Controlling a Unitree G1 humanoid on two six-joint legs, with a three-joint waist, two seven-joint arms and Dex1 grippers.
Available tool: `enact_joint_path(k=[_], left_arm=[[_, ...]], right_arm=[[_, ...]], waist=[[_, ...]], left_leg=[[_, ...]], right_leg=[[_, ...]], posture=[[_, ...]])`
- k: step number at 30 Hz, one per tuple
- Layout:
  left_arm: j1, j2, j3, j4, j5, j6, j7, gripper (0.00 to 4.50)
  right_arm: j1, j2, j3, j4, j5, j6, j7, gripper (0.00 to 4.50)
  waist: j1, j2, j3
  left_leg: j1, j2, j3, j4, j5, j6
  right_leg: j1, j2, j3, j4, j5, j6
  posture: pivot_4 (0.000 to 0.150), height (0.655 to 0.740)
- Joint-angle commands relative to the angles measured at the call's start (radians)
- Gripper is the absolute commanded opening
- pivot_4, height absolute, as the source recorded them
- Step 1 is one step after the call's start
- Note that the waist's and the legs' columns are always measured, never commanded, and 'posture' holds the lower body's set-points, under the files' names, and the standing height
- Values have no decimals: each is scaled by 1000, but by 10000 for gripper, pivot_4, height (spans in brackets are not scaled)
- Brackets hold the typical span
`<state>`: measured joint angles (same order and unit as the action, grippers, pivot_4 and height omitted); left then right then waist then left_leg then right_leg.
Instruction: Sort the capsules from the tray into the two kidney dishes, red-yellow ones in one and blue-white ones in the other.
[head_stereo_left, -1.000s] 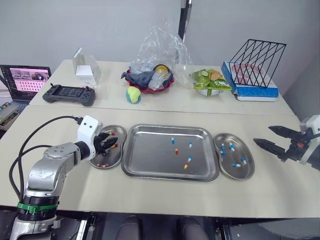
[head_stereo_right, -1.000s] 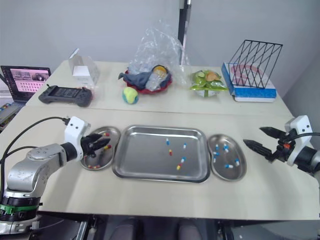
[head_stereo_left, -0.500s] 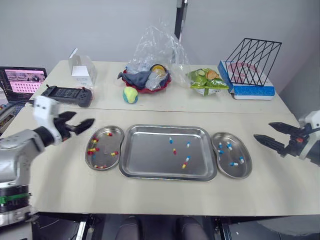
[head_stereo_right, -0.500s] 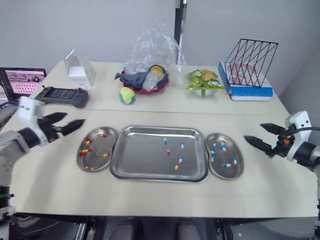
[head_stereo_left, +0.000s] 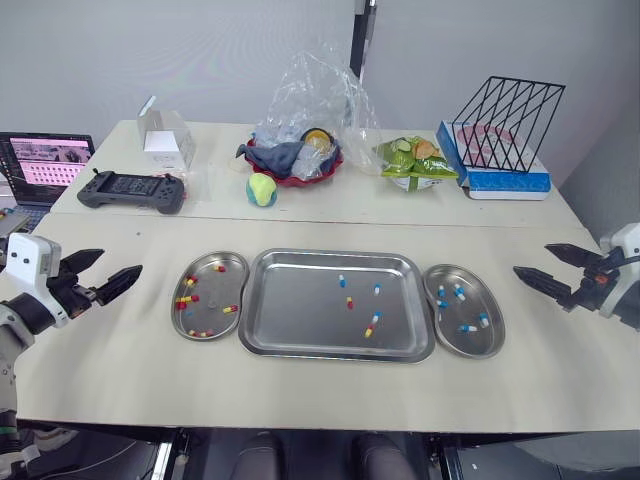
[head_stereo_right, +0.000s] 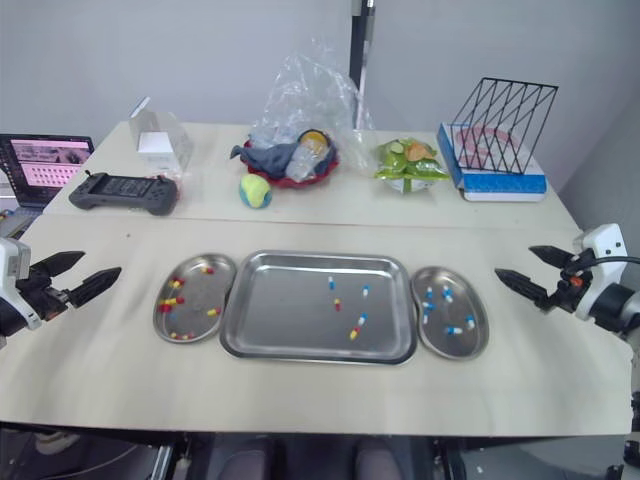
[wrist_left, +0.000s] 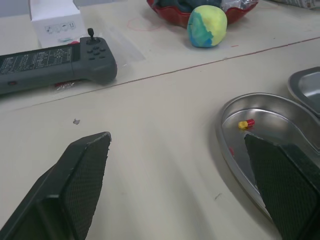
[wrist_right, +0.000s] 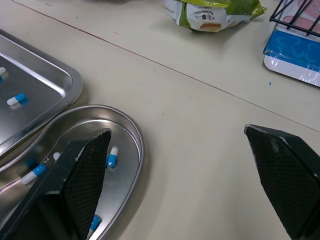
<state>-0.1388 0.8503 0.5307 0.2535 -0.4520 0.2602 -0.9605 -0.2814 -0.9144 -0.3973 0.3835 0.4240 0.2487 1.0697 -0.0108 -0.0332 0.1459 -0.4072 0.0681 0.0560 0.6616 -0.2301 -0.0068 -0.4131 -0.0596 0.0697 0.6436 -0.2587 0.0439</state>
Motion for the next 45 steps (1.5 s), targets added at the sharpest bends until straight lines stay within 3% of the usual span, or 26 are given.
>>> enact_joint_path(k=[1, 26, 45], left_arm=[[2, 31, 44, 17, -9, -49, -20, 44740], [-43, 38, 3, 45, -12, -54, -70, 44740], [-104, 22, -132, -130, -62, 53, -160, 44740]], right_arm=[[-27, -6, -8, 0, 6, -21, 5, 45000], [-15, 1, -4, -76, 31, 31, 5, 45000], [50, 26, -4, -223, 67, 105, 1, 45000]], waist=[[-1, 0, 0], [-1, 0, 0], [0, 0, 0]], left_leg=[[0, 0, 0, 0, 0, 0], [0, 0, 0, 0, 0, 0], [-1, 0, 0, 0, 0, 0]], right_leg=[[0, 0, 0, 0, 0, 0], [0, 0, 0, 1, 0, 0], [-1, 0, 0, 1, 0, 0]], posture=[[1500, 7334], [1500, 7334], [1500, 7334]])
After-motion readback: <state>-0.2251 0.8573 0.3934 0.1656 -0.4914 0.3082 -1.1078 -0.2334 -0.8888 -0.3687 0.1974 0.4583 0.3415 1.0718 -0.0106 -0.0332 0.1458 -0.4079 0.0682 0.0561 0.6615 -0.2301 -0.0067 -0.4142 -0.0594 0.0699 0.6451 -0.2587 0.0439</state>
